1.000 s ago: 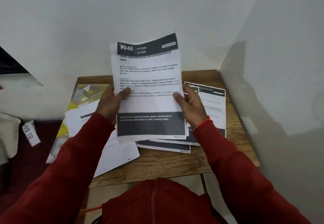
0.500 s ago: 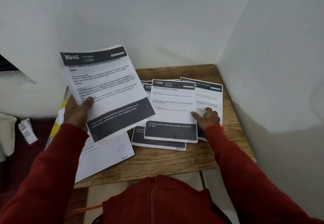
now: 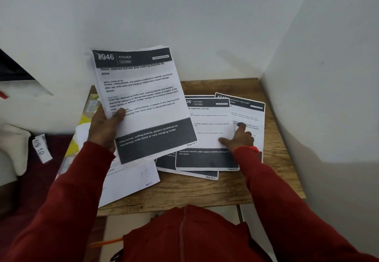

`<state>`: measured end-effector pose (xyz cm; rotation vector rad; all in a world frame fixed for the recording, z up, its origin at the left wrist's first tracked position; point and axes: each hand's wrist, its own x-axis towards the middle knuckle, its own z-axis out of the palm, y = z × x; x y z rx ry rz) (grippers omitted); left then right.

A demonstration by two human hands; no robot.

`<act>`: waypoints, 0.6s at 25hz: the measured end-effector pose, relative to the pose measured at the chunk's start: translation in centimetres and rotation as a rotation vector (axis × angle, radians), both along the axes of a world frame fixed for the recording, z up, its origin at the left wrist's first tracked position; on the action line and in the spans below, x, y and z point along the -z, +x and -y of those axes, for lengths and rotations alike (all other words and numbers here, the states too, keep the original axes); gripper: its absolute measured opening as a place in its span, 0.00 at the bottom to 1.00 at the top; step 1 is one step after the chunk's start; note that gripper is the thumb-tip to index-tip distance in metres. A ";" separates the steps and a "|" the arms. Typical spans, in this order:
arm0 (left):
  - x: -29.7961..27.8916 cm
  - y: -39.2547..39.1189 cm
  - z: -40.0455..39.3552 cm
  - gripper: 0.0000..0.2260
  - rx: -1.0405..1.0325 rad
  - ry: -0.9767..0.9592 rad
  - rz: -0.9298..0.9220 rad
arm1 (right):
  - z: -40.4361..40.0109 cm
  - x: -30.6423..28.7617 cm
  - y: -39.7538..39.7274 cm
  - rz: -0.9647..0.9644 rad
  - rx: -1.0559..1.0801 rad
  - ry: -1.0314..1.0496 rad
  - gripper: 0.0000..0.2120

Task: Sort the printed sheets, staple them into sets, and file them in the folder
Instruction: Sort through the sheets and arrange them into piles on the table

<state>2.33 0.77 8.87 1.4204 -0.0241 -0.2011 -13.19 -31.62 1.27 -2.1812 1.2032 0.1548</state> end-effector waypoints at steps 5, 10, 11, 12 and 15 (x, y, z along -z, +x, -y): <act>-1.4 -0.8 1.1 0.20 0.088 -0.089 -0.008 | -0.1 0.4 0.1 0.168 0.080 0.111 0.27; -2.6 -0.9 0.8 0.16 0.081 -0.141 -0.029 | 0.8 -3.2 -0.1 0.589 0.121 0.297 0.09; -2.7 -0.8 0.6 0.16 0.060 -0.152 -0.045 | 0.6 -4.5 0.0 0.705 0.191 0.434 0.07; -2.8 -0.8 0.4 0.16 0.035 -0.165 -0.066 | 0.3 -5.9 0.1 0.806 0.249 0.547 0.07; -3.1 -0.4 0.1 0.16 -0.016 -0.167 -0.091 | -0.2 -9.7 0.4 1.024 0.237 0.702 0.08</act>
